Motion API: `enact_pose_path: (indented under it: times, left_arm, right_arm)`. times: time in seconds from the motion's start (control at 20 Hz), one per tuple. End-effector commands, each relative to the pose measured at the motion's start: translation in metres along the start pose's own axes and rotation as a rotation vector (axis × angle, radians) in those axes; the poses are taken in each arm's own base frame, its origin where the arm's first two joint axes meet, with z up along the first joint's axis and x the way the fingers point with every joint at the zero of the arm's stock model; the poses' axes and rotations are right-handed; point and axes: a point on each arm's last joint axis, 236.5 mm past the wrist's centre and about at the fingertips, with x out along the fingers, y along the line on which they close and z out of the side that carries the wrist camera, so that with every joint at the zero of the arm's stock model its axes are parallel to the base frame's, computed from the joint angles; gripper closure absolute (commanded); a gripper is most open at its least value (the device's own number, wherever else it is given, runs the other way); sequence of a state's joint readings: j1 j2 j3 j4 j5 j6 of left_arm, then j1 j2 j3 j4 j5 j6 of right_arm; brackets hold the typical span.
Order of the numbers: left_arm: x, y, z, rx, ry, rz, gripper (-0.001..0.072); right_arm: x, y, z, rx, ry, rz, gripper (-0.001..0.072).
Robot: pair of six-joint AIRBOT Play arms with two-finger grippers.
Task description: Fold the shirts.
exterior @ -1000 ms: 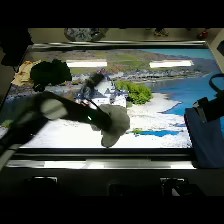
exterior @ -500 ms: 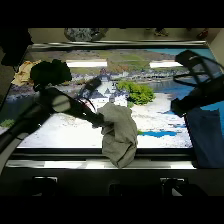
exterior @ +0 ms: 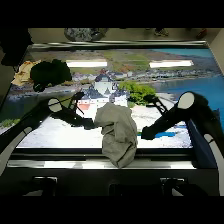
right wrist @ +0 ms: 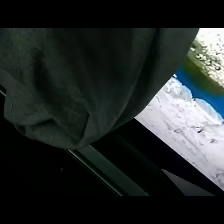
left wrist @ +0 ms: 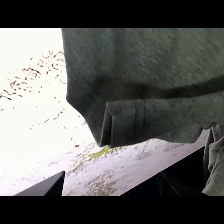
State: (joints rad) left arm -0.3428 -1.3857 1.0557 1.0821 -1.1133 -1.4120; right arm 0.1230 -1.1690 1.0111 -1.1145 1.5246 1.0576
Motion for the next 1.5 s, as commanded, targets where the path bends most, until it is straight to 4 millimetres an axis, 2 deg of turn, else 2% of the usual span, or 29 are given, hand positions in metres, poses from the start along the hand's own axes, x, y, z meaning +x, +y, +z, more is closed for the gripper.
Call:
enact_pose_path:
  times: [0.0, 0.1, 0.35, 0.45, 0.55, 0.6, 0.65, 0.7, 0.85, 1.0, 1.05, 1.1, 1.15, 1.25, 1.3, 1.35, 1.4, 1.45]
  left_arm:
    - [0.031, -0.004, 0.005, -0.015, -0.021, -0.071, 0.0002]
    - [0.038, -0.012, 0.009, -0.010, -0.030, -0.115, 0.0002]
    - [0.043, -0.001, 0.030, -0.023, -0.113, -0.087, 0.0003]
    - [0.047, -0.002, 0.031, -0.028, -0.114, -0.090, 0.0016]
    - [0.055, -0.009, 0.026, -0.019, -0.094, -0.101, 0.0175]
    - [0.057, -0.013, 0.024, -0.010, -0.086, -0.102, 0.0324]
    - [0.058, -0.015, 0.024, -0.004, -0.087, -0.102, 0.0527]
    - [0.058, -0.015, 0.024, -0.004, -0.089, -0.102, 0.0677]
    - [0.054, -0.011, 0.025, -0.013, -0.091, -0.103, 0.0672]
    - [0.049, -0.010, 0.024, -0.018, -0.088, -0.107, 0.0672]
    - [0.046, -0.010, 0.024, -0.018, -0.089, -0.109, 0.0673]
    - [0.042, -0.010, 0.026, -0.019, -0.098, -0.111, 0.0673]
    - [0.036, -0.011, 0.028, -0.012, -0.108, -0.110, 0.0673]
    - [0.010, -0.016, 0.044, 0.012, -0.175, -0.111, 0.0675]
    - [-0.013, -0.021, 0.059, 0.034, -0.243, -0.109, 0.0675]
    - [-0.043, -0.027, 0.076, 0.070, -0.321, -0.106, 0.0675]
    - [-0.082, -0.036, 0.094, 0.120, -0.421, -0.097, 0.0676]
    - [-0.125, -0.045, 0.109, 0.168, -0.522, -0.078, 0.0675]
  right_arm:
    - [0.038, 0.015, -0.027, 0.029, 0.057, 0.128, 0.0026]
    - [0.045, 0.015, -0.033, 0.040, 0.070, 0.134, 0.0019]
    - [0.061, 0.014, -0.045, 0.070, 0.089, 0.150, 0.0008]
    - [0.067, 0.014, -0.042, 0.085, 0.064, 0.156, 0.0007]
    - [0.073, 0.022, -0.034, 0.099, 0.012, 0.200, 0.0006]
    - [0.076, 0.026, -0.031, 0.106, -0.009, 0.225, -0.0001]
    - [0.080, 0.028, -0.028, 0.122, -0.027, 0.239, -0.0001]
    - [0.083, 0.028, -0.028, 0.134, -0.035, 0.242, -0.0001]
    - [0.093, 0.033, -0.028, 0.130, -0.049, 0.248, -0.0001]
    - [0.117, 0.047, -0.019, 0.037, -0.059, 0.184, 0.0019]
    - [0.124, 0.047, -0.010, 0.029, -0.083, 0.147, 0.0124]
    - [0.127, 0.047, -0.003, 0.027, -0.107, 0.124, 0.0442]
    - [0.126, 0.047, -0.001, 0.029, -0.113, 0.123, 0.0666]
    - [0.111, 0.039, -0.003, -0.036, -0.073, 0.075, 0.0664]
    - [0.092, 0.025, -0.004, -0.111, -0.042, -0.006, 0.0664]
    - [0.064, 0.006, -0.001, -0.187, -0.024, -0.121, 0.0664]
    - [0.021, -0.018, 0.007, -0.255, -0.024, -0.282, 0.0664]
    - [-0.032, -0.039, 0.019, -0.297, -0.063, -0.456, 0.0664]
